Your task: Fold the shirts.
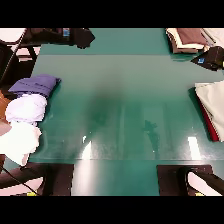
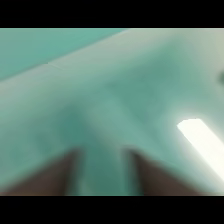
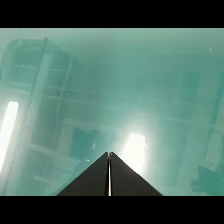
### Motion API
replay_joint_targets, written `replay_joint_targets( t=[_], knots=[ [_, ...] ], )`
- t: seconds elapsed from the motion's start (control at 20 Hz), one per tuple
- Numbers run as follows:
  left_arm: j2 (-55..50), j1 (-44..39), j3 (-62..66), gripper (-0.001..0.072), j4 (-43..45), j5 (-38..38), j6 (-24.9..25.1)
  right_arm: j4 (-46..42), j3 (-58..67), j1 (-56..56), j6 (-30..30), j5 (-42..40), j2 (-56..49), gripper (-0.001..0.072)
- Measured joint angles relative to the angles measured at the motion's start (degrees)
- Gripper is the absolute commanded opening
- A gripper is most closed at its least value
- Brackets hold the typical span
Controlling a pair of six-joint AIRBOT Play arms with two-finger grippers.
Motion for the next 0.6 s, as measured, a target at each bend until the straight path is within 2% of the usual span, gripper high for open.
replay_joint_targets(
  t=[0.15, 0.25, 0.4, 0.6],
  knots=[
    [-1.40, 5.01, 0.02, 0.0636, 12.85, -4.48, -4.52, 0.00, 0.00, 0.00, -0.02, -0.02, 0.00, 0.0015],
    [-3.69, 9.88, 0.00, 0.0636, 18.27, -8.04, -6.40, 0.00, 0.00, 0.00, -0.02, -0.26, 0.00, 0.0015],
    [-8.94, 17.18, 0.00, 0.0637, 22.12, -11.56, -8.35, -0.02, 0.00, 0.00, -0.02, -0.46, 0.00, 0.0015],
    [-17.86, 24.17, -0.02, 0.0637, 22.99, -13.77, -10.03, -0.04, 0.00, 0.00, -0.02, -0.90, 0.00, 0.0015]
  ],
)
